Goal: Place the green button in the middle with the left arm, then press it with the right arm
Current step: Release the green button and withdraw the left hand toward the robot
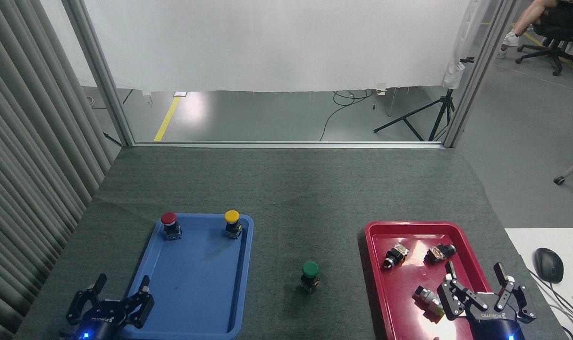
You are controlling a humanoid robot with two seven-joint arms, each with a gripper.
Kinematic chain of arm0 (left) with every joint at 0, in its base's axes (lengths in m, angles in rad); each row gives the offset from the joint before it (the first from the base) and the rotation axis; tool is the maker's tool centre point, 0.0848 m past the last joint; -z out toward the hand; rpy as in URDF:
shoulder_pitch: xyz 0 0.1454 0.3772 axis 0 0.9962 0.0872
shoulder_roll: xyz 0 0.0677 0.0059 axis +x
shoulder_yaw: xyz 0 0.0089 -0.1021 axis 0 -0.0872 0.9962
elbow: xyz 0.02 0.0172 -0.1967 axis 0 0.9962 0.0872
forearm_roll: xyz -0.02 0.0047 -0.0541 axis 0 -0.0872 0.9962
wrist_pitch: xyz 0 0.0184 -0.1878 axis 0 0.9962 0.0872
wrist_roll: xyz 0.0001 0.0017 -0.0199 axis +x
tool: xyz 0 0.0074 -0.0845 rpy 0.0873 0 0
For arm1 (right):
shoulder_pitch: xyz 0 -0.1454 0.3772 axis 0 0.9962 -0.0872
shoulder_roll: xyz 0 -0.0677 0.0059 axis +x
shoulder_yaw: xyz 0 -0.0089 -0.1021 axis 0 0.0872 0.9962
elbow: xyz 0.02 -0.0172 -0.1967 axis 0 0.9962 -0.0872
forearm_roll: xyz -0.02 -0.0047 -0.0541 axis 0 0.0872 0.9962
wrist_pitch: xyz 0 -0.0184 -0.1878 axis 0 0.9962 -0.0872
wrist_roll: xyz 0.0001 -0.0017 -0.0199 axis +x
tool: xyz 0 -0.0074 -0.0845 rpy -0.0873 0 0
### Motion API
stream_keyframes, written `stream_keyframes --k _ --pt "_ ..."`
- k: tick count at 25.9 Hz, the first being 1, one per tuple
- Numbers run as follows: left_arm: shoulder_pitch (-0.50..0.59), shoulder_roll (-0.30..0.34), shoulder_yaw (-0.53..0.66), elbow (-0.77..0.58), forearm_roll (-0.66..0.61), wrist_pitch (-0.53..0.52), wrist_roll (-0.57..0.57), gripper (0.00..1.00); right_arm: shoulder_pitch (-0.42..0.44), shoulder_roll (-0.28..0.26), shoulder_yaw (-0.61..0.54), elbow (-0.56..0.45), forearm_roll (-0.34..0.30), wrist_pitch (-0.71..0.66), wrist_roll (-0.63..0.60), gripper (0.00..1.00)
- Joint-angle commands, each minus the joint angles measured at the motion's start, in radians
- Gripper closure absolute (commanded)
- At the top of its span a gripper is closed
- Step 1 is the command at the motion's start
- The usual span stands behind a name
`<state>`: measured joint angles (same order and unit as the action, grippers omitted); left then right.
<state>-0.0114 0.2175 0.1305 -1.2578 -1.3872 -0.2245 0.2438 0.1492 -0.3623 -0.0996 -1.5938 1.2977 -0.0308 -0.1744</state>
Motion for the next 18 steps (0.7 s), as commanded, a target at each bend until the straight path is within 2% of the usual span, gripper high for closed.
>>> stream_keyframes --k 1,9,15,18 --pt "-0.007 0.016 0.0 0.005 0.002 -0.006 -0.005 0.01 0.0 0.0 0.0 0.0 0.0 0.0 0.0 0.0" --pt "-0.022 0.023 0.003 0.003 0.013 -0.004 -0.018 0.01 0.0 0.003 0.0 0.0 0.0 0.0 0.0 0.0" --pt "0.019 0.075 0.006 -0.011 0.177 -0.041 -0.046 0.01 0.0 0.003 0.0 0.0 0.0 0.0 0.0 0.0" --pt "0.033 0.077 0.008 -0.012 0.189 -0.039 -0.046 0.01 0.0 0.003 0.0 0.0 0.0 0.0 0.0 0.0"
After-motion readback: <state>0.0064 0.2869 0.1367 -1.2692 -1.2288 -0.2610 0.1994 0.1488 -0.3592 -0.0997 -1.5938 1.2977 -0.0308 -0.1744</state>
